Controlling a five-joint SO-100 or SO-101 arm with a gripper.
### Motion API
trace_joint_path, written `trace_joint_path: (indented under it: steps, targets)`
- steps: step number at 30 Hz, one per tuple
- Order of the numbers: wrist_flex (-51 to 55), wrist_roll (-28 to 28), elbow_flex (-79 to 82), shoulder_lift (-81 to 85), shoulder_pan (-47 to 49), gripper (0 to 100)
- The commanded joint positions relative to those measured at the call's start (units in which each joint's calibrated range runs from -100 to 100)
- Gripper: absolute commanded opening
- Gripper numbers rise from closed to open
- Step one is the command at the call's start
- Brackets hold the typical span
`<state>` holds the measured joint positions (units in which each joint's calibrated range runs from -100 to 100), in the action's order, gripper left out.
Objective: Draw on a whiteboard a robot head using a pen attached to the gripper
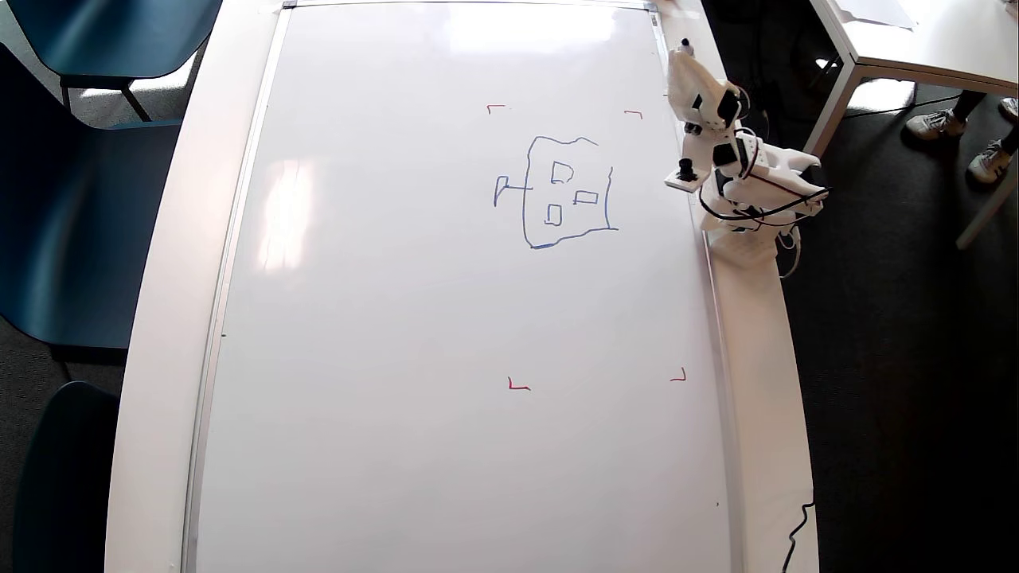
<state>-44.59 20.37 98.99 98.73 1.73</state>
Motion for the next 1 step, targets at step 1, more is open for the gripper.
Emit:
trace_joint_path:
  steps: [1]
  targets:
    - [-8.66,0.27,0.46,0.18,-0.52,1]
